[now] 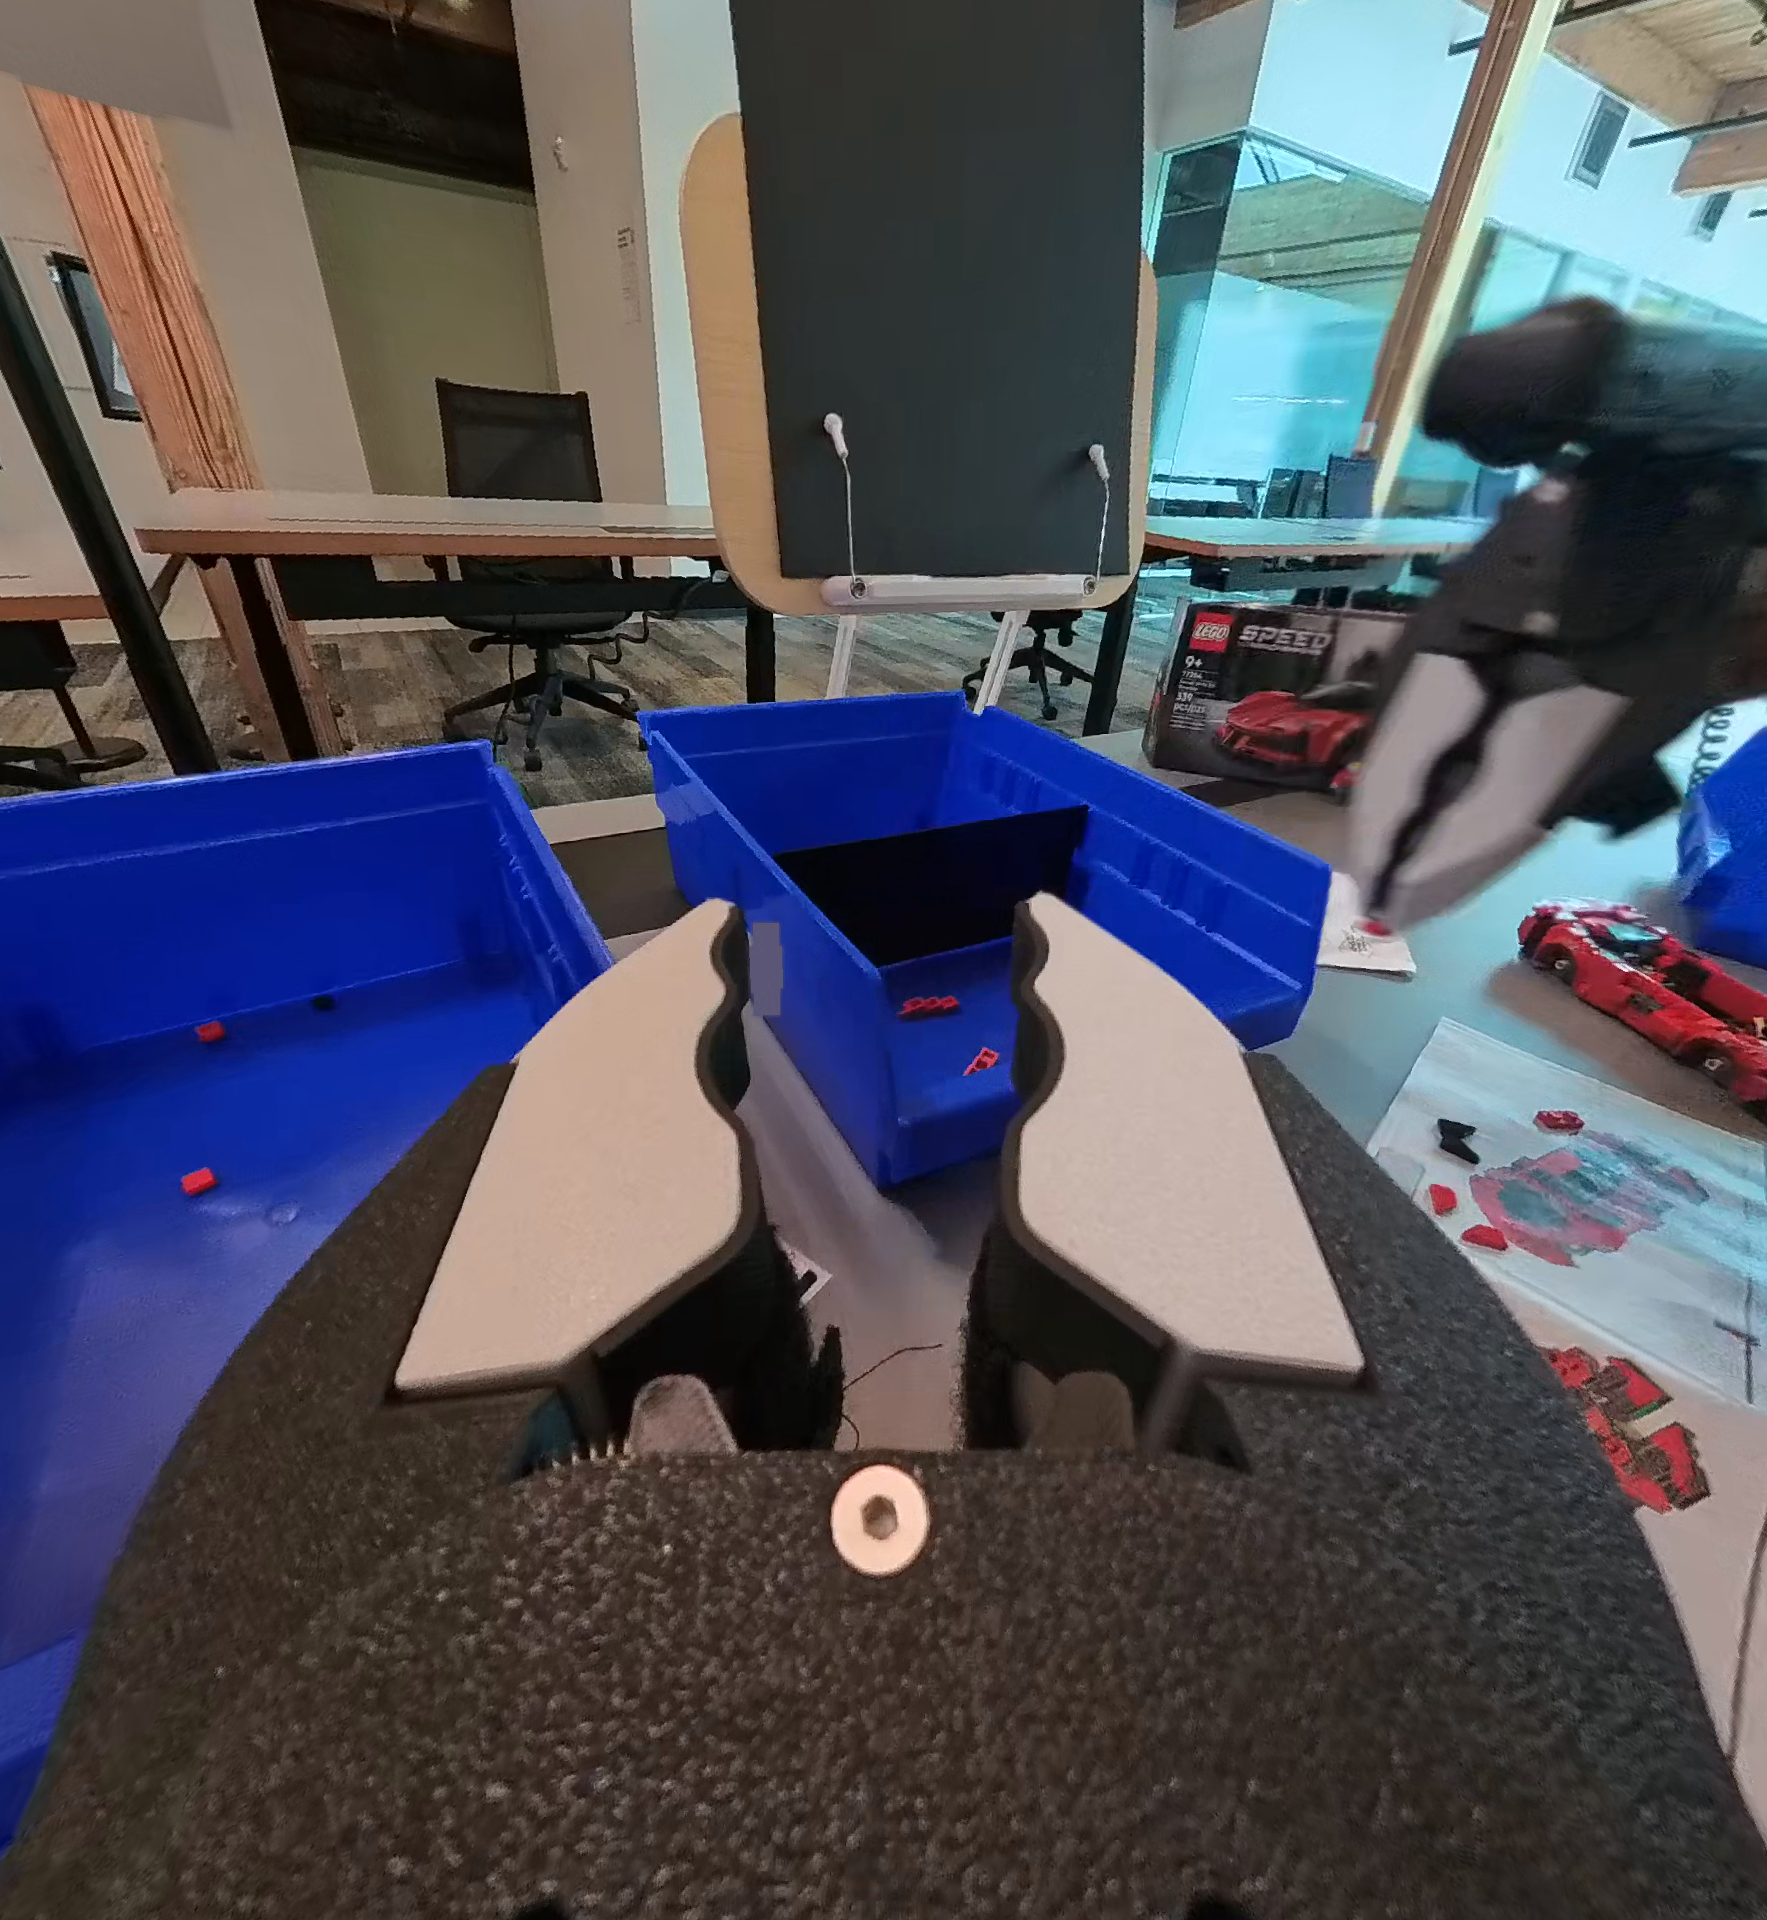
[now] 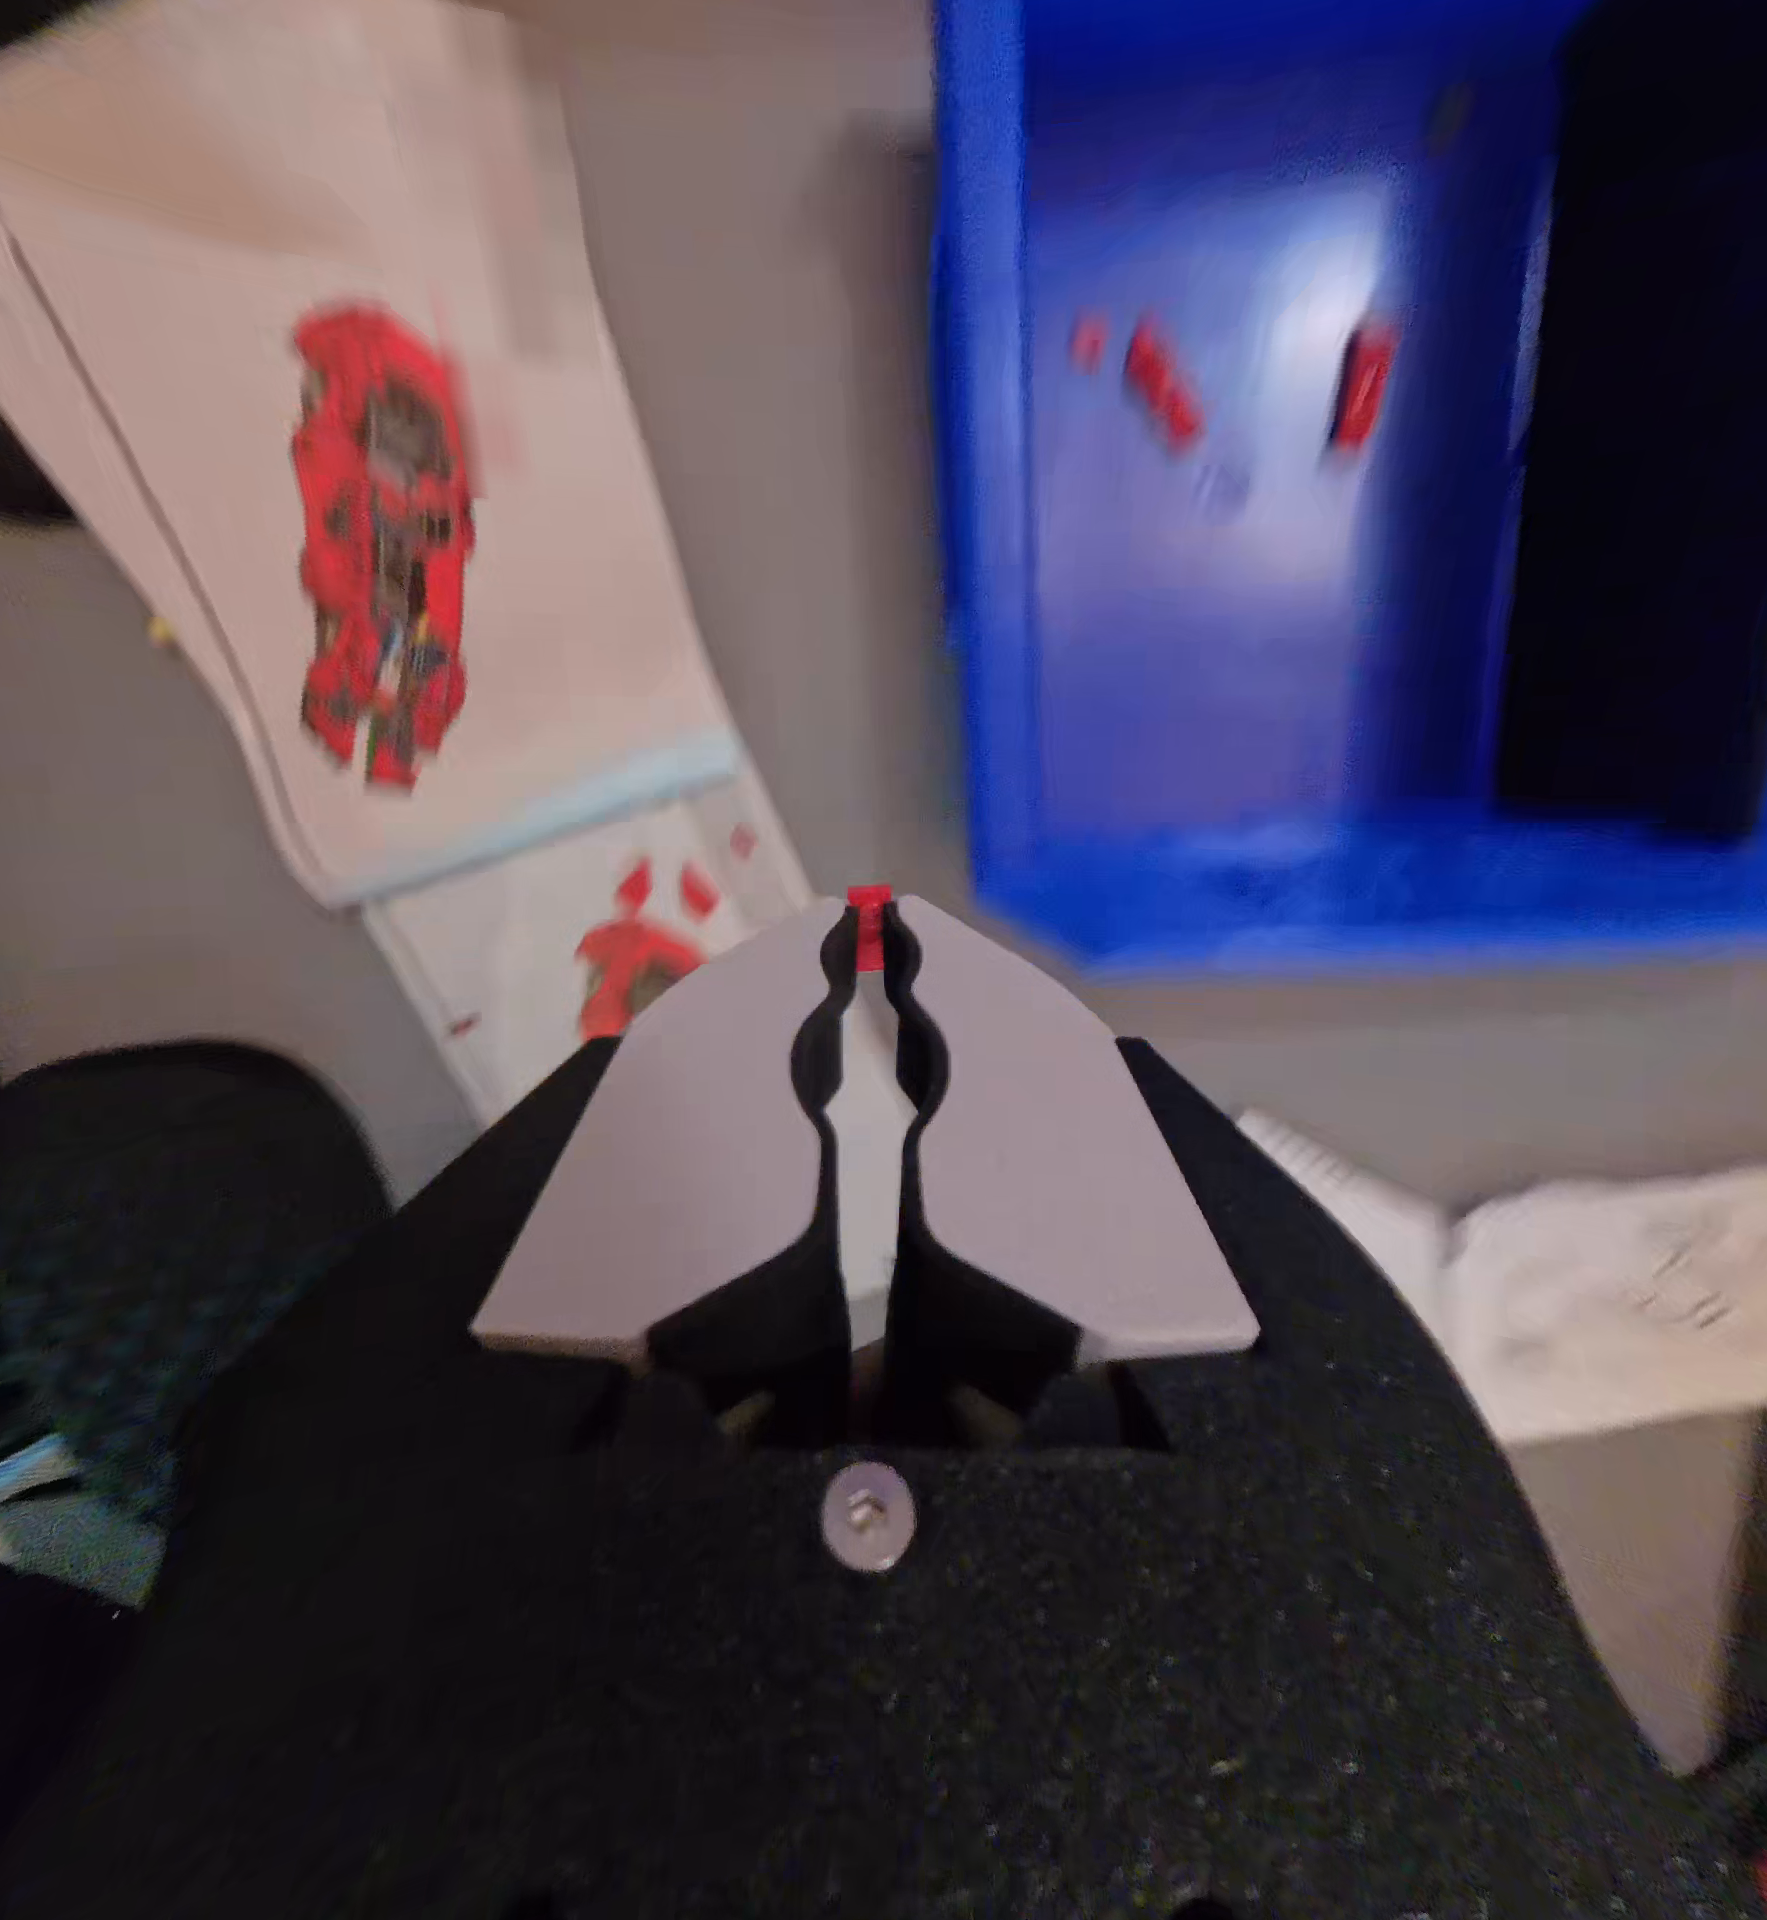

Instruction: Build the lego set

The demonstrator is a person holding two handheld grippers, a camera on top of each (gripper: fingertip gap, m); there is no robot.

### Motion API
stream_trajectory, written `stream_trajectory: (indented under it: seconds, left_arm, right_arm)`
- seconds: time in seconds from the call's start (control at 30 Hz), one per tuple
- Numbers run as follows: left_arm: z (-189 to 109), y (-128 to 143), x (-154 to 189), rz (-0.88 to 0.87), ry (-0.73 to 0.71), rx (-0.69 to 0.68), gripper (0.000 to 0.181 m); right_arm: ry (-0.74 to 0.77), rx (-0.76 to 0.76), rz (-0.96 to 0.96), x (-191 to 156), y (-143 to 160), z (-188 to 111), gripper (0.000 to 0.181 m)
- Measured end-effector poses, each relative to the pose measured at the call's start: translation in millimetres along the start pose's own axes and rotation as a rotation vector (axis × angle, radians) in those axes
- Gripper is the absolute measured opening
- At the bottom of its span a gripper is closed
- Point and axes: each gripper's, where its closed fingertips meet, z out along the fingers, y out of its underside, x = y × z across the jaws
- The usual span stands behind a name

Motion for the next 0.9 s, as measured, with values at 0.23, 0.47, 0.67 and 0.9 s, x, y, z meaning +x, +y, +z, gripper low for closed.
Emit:
stream_trajectory:
  seconds: [0.23,0.47,0.67,0.9]
  left_arm:
    - [2.3,-11.0,21.0,0.038,0.035,0.001,0.048]
    - [-4.4,-36.4,59.4,0.12,0.109,0.041,0.05]
    - [-6.3,-56.2,92.0,0.121,0.189,0.11,0.049]
    - [15.5,-48.2,141.6,0.123,0.279,0.088,0.05]
  right_arm:
    - [0.055,-0.138,0.295,-16.3,128.3,49.7,0.005]
    - [0.073,0.036,0.298,-20.4,114.4,40.2,0.025]
    - [0.18,0.323,0.362,-2.5,91.6,20.0,0.038]
    - [0.311,0.698,0.22,-7.8,49.6,-3.7,0.061]
